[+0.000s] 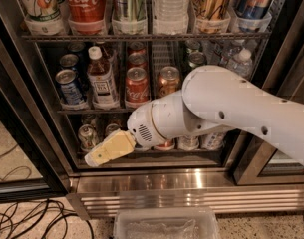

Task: Pick pepsi can from bottom shelf of fridge

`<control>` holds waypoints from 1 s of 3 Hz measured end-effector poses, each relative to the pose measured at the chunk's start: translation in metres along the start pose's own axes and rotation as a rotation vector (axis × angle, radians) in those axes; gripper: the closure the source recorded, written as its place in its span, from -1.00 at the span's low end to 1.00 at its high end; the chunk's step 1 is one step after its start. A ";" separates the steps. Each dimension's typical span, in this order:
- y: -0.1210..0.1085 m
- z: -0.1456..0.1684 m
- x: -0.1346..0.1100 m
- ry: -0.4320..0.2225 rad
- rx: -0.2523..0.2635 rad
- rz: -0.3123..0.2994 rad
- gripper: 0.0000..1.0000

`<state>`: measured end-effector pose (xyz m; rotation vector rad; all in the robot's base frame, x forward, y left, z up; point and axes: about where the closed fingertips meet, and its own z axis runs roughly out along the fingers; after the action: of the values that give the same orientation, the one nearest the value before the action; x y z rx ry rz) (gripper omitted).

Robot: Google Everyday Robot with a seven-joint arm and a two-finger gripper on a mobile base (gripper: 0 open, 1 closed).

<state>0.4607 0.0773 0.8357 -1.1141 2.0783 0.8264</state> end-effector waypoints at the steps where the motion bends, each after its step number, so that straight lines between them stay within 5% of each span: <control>1: 0.003 0.011 0.013 -0.009 -0.001 0.034 -1.00; 3: 0.049 0.060 0.097 -0.045 0.062 0.166 -1.00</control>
Offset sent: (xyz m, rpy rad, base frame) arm -0.0594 0.0055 -0.1292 0.1685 0.0860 -0.3129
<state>0.3896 0.0993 0.7363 -0.8919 2.1649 0.8507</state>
